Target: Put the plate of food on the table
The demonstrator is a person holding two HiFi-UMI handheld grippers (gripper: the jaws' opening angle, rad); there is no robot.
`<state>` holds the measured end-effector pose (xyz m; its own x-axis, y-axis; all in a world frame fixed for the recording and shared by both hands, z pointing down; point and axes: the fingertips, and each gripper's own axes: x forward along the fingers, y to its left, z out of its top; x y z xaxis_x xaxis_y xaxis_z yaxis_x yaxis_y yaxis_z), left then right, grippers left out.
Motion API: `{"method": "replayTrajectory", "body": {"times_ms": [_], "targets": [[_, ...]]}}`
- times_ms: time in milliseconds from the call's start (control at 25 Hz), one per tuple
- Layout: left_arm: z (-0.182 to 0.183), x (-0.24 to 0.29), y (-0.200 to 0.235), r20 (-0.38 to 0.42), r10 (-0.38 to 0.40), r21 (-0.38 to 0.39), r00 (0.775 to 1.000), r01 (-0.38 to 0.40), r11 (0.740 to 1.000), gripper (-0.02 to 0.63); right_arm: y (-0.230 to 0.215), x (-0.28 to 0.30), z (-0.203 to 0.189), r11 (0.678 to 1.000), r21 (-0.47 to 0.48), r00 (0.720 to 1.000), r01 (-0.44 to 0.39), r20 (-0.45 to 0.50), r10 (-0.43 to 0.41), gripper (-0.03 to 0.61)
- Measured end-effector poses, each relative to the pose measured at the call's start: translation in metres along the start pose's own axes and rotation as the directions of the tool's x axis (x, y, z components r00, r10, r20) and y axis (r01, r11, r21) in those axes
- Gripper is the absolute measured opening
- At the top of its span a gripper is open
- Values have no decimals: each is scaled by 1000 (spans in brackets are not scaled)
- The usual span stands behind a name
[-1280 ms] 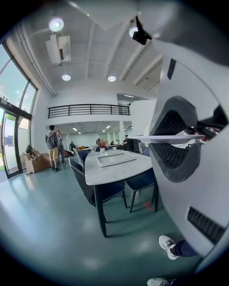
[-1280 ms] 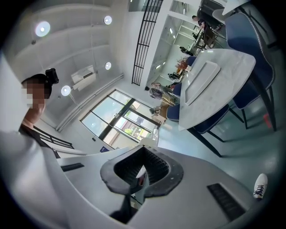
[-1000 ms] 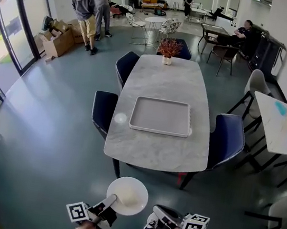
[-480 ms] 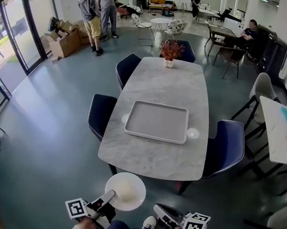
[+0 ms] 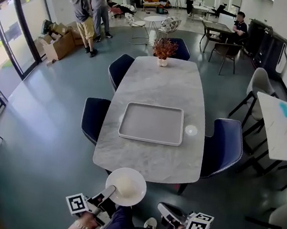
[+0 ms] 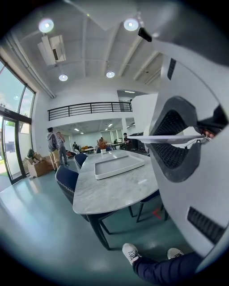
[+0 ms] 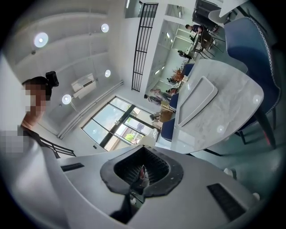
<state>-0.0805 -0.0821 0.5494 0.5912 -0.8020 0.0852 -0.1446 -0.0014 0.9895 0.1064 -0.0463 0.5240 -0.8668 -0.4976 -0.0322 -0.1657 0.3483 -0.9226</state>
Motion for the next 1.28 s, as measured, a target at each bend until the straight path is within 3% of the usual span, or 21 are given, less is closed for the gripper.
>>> {"method": "replayTrajectory", "body": {"times_ms": [400,680,1080,1280], "targets": [[51,68,5,-108,1,13,994,1,1000,28,-15,24,43,998,-13,989,63,132,-60,11],[91,110,13,-116,10,12,993,-9,1000,28,-26,33,66,994,-13,977,109,188,-104,11],[137,172,57,-149,120,-27,981,-125,992,28,-42,37,91,981,32,933,193,305,-194,11],[159,210,77,-180,171,-9,969,-175,985,28,-48,42,100,973,58,903,223,363,-229,11]]}}
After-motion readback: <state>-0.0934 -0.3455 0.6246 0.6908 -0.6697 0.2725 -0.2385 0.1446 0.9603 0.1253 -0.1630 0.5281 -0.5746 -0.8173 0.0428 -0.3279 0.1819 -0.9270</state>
